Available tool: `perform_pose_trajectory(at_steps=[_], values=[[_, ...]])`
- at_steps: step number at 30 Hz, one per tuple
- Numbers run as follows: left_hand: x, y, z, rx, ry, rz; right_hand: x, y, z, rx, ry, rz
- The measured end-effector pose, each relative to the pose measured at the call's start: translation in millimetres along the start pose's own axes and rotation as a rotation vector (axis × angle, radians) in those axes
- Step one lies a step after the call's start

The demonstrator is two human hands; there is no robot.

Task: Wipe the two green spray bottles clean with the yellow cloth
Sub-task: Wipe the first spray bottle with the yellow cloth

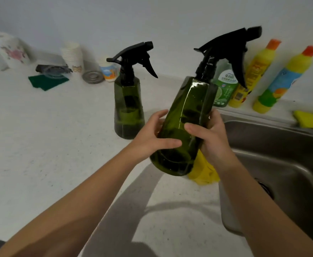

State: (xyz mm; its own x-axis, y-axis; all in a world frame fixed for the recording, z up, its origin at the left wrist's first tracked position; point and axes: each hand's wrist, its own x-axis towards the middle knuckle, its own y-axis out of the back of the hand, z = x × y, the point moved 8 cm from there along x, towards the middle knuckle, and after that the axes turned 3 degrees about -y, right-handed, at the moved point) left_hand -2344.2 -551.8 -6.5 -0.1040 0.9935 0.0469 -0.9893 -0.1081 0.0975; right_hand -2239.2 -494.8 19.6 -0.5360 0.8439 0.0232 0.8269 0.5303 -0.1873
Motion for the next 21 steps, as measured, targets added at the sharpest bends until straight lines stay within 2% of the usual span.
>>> perform_pose_trajectory(at_steps=[5,9,11,13,14,18,21], values=[[11.3,-18.1,0.6,-0.132,0.027,-0.059,0.3,3.2,-3.9,-0.028,0.021,0.004],[16.3,-13.5,-10.2,-0.148,0.048,0.027,4.2,1.1,-1.6,-0.058,0.03,-0.086],[15.9,-9.8,-19.7,-0.133,0.089,0.066,4.4,17.2,10.7,-0.137,0.008,-0.035],[12.7,-3.9,-27.9,-0.123,0.113,0.1,1.8,46.8,29.9,-0.428,-0.014,0.121],[10.5,-0.4,-31.4,-0.125,0.12,0.121,0.4,57.0,41.8,-0.626,-0.026,0.149],[1.6,9.6,-37.5,-0.112,0.135,0.172,-0.6,60.0,101.9,-1.25,-0.129,-0.06],[-1.8,11.7,-40.7,-0.072,0.155,0.191,2.9,52.9,102.0,-1.381,0.019,-0.017]])
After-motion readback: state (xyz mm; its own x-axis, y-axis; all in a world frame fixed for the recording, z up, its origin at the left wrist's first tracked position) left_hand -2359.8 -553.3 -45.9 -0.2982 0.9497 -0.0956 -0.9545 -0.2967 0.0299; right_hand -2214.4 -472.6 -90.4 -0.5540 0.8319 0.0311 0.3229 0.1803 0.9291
